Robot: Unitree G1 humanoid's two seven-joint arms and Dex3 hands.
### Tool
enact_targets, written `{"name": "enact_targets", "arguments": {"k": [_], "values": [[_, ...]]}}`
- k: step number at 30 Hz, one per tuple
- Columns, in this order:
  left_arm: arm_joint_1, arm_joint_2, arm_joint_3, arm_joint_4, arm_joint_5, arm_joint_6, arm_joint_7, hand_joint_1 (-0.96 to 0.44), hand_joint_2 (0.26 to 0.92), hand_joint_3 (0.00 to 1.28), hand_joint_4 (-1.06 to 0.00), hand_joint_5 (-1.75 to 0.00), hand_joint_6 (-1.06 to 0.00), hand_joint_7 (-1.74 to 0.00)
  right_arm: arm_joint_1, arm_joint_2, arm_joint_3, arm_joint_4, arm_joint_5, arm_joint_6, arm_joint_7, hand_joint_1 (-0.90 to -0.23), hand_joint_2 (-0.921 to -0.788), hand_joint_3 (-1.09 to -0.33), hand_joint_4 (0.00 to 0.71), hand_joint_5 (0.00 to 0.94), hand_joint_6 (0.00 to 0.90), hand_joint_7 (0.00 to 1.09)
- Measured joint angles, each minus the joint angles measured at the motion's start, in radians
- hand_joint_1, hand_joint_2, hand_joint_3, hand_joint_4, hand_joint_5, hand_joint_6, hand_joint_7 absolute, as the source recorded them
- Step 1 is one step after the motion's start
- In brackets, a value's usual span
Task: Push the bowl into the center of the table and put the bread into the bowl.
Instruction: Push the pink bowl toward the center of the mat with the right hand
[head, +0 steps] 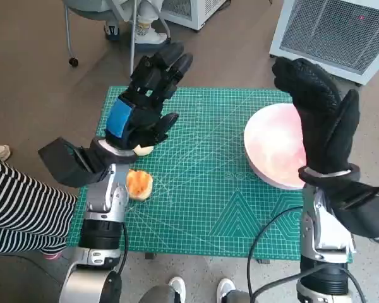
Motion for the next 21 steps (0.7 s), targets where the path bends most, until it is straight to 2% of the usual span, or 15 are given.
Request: {"name": "enact_targets", "arguments": {"k": [4, 7, 13, 15, 21], "values": [[0.0, 0.0, 0.0, 0.0, 0.0, 0.0, 0.0, -0.61, 0.921, 0.38, -0.04, -0.22, 0.0, -0.56, 0.001, -0.006, -0.009, 0.0, 0.011, 0.0, 0.002, -0.665, -0.921, -0.71, 0.199, 0.004, 0.131, 0.36], [0.0, 0.0, 0.0, 0.0, 0.0, 0.0, -0.001, -0.61, 0.921, 0.38, -0.04, -0.22, 0.0, -0.56, 0.006, -0.022, -0.029, 0.0, 0.014, -0.003, 0.006, -0.676, -0.921, -0.706, 0.2, 0.005, 0.136, 0.37], [0.0, 0.006, 0.005, 0.0, -0.001, 0.0, -0.005, -0.61, 0.921, 0.39, -0.04, -0.21, 0.0, -0.56, 0.034, -0.064, -0.1, 0.027, 0.024, -0.038, 0.012, -0.686, -0.921, -0.725, 0.192, 0.002, 0.114, 0.36], [0.0, 0.007, 0.007, 0.0, -0.002, 0.0, -0.008, -0.61, 0.921, 0.39, -0.04, -0.21, 0.0, -0.56, 0.044, -0.077, -0.126, 0.049, 0.025, -0.057, 0.011, -0.684, -0.921, -0.755, 0.177, 0.001, 0.092, 0.35], [0.0, 0.006, 0.009, 0.003, -0.003, -0.004, -0.012, -0.6, 0.921, 0.39, -0.05, -0.2, 0.0, -0.56, 0.053, -0.113, -0.189, 0.135, 0.01, -0.108, -0.018, -0.676, -0.921, -0.805, 0.148, 0.0, 0.034, 0.4]]}}
